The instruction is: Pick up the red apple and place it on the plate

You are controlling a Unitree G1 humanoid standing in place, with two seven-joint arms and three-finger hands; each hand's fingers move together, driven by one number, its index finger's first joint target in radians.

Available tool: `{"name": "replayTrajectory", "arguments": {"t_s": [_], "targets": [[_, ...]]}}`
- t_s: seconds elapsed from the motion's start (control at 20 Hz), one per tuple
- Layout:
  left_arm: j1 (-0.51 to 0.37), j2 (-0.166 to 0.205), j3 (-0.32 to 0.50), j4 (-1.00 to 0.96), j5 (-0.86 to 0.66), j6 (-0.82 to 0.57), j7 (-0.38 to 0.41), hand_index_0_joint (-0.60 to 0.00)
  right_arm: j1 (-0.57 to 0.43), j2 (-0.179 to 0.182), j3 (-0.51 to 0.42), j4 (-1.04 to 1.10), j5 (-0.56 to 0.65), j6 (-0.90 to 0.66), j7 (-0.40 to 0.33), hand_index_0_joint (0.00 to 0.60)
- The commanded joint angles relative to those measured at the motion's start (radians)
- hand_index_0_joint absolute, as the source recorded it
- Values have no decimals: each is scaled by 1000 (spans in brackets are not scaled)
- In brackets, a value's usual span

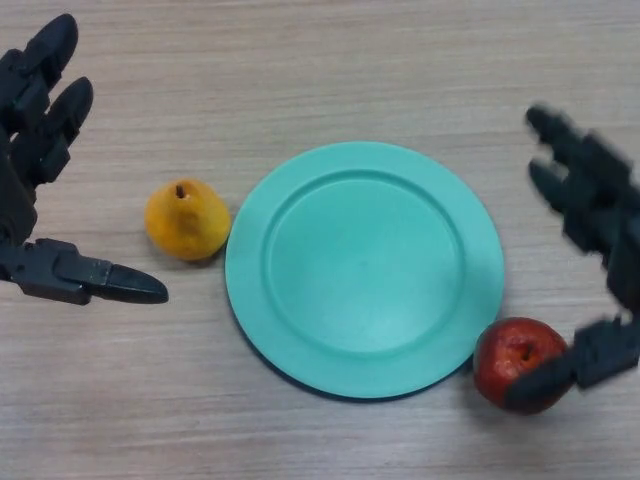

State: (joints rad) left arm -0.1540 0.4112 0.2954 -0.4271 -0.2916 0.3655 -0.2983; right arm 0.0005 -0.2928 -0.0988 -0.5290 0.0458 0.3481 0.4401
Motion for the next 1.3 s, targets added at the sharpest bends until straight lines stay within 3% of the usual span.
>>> {"name": "replayTrajectory", "arguments": {"t_s": [0.05, 0.2, 0.3, 0.45, 0.65, 0.8, 0.9, 1.15, 1.25, 1.3], "targets": [[-24, 50, 84, -64, 5, -137, -9, 0, 5, -1, -59, -21, -3, -206, 13, 0], [-21, 42, 74, -109, 4, -71, -33, 0, 46, 1, -62, 128, -146, -472, -12, 0], [-15, 33, 74, -119, 8, -62, -34, 0, 66, 8, -62, 203, -192, -566, -37, 0], [-4, 6, 51, -111, 56, -155, 2, 0, 68, 10, -60, 292, -214, -625, -81, 0], [0, -1, 39, -100, 78, -187, 10, 0, 105, 37, -26, 323, -188, -517, -149, 0], [2, 1, 44, -100, 84, -187, 7, 0, 110, 37, -26, 316, -187, -460, -169, 400], [5, 3, 56, -100, 80, -185, 4, 0, 113, 38, -21, 312, -168, -419, -181, 600], [-3, 10, 57, -89, 122, -225, 34, 0, 78, 7, -72, 272, -169, -357, -132, 600], [-12, 4, 58, -80, 108, -235, 62, 0, 34, -3, -97, 216, -147, -273, -119, 600], [-15, 4, 60, -84, 84, -247, 85, 0, -11, 2, -92, 156, -103, -181, -149, 600]]}}
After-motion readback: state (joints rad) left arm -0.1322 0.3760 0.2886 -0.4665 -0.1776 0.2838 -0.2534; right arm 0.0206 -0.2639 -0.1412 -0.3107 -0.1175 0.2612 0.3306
